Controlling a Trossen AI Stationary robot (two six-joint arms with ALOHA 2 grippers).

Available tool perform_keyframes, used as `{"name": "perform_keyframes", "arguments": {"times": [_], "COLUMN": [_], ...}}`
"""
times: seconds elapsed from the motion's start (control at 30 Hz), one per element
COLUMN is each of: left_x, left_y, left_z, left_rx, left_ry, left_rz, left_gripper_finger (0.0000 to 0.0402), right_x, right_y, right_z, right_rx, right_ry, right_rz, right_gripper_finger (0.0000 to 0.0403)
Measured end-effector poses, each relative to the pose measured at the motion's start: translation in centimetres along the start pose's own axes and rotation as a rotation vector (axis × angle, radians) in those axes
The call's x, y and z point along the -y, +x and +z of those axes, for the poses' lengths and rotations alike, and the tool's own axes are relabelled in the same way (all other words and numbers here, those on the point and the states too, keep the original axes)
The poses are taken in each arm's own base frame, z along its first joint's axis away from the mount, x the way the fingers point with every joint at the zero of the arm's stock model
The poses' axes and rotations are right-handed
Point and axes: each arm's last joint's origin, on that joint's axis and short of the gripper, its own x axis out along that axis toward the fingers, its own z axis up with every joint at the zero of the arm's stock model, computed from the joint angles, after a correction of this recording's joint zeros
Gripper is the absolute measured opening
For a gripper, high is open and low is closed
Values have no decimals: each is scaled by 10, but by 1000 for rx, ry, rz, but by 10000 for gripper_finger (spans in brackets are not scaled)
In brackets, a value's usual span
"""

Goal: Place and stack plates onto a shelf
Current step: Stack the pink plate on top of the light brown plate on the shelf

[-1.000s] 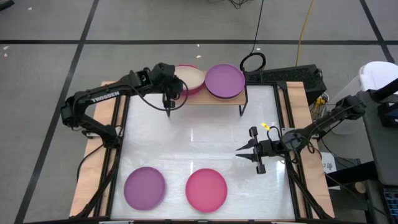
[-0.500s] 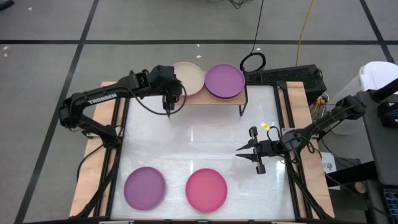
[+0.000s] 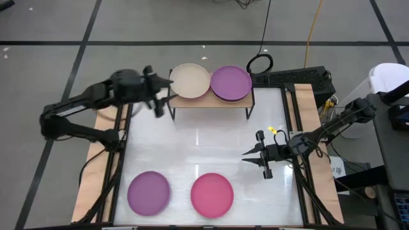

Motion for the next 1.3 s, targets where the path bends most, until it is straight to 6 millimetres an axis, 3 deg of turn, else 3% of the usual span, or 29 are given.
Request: {"name": "perform_keyframes", "arguments": {"times": [0.2, 0.37, 0.5, 0.73, 0.93, 1.1, 1.3], "left_x": [15, 33, 51, 95, 129, 143, 145], "left_y": [-63, -81, -74, -42, -17, -8, -6], "left_z": [9, -6, -28, -64, -93, -107, -108], "left_rx": [189, 217, 207, 285, 374, 412, 411], "left_ry": [-79, -121, -178, -265, -306, -319, -335], "left_rz": [-131, -243, -275, -360, -361, -367, -357], "left_gripper_finger": [259, 259, 259, 259, 259, 259, 259], "right_x": [0, 0, -1, -4, -15, -25, -36], "right_y": [0, 0, 2, 7, 32, 58, 78], "right_z": [0, 0, -5, -13, 5, 9, -12], "right_rx": [1, 1, -36, -106, -250, -351, -479], "right_ry": [35, 48, 98, 133, 99, 59, 115], "right_rz": [0, 0, 2, 5, 15, 17, 89], "right_gripper_finger": [68, 68, 68, 68, 68, 68, 68]}}
